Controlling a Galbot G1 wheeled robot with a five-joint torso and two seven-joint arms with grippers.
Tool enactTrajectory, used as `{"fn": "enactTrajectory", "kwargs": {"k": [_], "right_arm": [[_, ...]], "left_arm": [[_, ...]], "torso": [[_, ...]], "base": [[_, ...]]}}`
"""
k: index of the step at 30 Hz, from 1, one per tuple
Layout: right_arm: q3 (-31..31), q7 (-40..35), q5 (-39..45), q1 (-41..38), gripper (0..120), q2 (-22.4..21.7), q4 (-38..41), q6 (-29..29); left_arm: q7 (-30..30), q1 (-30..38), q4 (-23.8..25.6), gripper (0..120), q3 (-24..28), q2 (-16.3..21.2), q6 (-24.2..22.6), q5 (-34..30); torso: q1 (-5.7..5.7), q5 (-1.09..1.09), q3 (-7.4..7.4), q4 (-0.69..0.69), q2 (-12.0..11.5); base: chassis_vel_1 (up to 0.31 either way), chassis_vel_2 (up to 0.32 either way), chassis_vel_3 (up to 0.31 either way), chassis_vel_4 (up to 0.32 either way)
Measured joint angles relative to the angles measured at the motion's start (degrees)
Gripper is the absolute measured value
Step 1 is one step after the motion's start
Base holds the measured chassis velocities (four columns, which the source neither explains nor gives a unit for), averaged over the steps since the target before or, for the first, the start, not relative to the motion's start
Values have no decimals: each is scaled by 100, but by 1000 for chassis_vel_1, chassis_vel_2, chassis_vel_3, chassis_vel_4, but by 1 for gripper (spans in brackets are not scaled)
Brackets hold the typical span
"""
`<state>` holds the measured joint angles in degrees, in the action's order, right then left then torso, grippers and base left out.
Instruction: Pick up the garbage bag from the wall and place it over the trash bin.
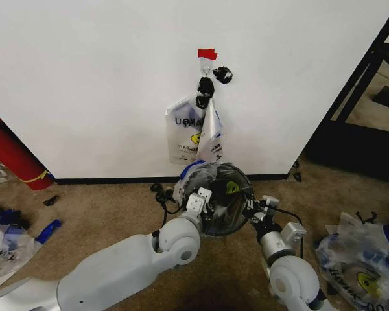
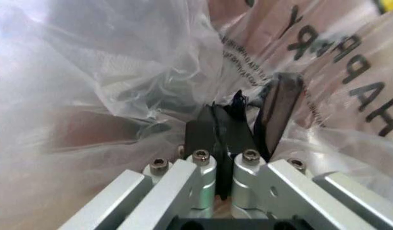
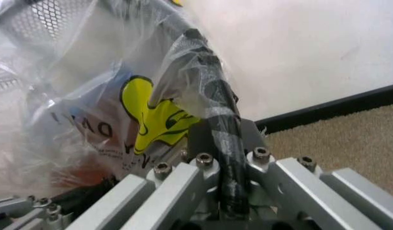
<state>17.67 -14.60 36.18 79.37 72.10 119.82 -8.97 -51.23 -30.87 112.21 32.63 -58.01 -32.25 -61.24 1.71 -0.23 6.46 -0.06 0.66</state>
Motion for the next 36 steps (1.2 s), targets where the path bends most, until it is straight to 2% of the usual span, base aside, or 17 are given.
{"fn": "enactTrajectory", "kwargs": {"k": [3,7,9,17,21,23,25,29,36], "right_arm": [[1,-1,-2,-12,0,-9,-5,1],[33,-66,-25,-17,0,-23,-42,21],[33,-73,-44,-11,0,-23,-54,21],[14,-236,-69,-67,0,23,-81,23],[-77,-745,-311,-79,0,183,-6,-33],[-119,-931,-619,-45,0,275,-5,44],[-134,-975,-714,-36,0,300,-8,70],[-301,-1284,-1487,48,0,461,-24,349],[-435,-1380,-2159,148,0,620,-67,582]], "left_arm": [[90,-11,130,0,-31,39,182,-56],[284,94,313,0,-41,-3,698,-307],[282,170,325,0,-35,-83,769,-441],[185,420,342,0,92,-274,776,-598],[-84,569,0,0,303,-588,518,-380],[-187,636,-185,0,374,-764,457,-337],[-203,648,-229,0,387,-800,450,-323],[-373,728,-696,0,437,-1083,403,-119],[-537,744,-981,0,495,-1298,397,-103]], "torso": [[0,0,0,0,0],[0,0,0,0,0],[0,-1,0,-3,0],[0,0,0,0,0],[0,0,0,2,0],[0,0,0,-2,0],[0,0,0,-3,0],[0,0,0,1,0],[0,0,0,0,0]], "base": [[0,0,0,0],[0,0,0,0],[0,0,0,0],[0,0,0,0],[0,0,0,0],[0,0,0,0],[0,0,0,0],[0,0,0,0],[0,0,0,0]]}}
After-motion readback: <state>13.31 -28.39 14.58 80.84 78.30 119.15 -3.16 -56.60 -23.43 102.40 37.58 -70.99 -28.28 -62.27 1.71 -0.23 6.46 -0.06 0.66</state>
